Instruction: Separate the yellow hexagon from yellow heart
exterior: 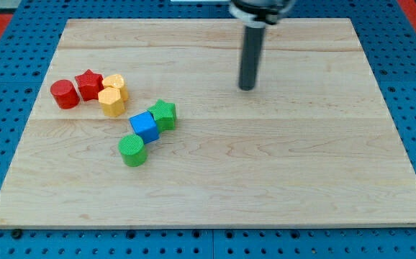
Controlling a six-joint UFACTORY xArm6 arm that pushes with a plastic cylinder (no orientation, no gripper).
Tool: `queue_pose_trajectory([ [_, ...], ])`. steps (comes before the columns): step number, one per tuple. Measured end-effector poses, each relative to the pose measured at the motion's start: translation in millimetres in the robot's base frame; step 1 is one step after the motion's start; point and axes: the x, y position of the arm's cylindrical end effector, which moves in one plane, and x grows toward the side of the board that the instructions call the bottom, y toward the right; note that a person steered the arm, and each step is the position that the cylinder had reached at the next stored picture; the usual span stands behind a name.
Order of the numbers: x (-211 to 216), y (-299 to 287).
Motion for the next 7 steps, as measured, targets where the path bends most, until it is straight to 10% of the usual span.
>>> queue_pose_trajectory([
  [2,20.4,-141.7],
  [7,30.5,-193.5],
])
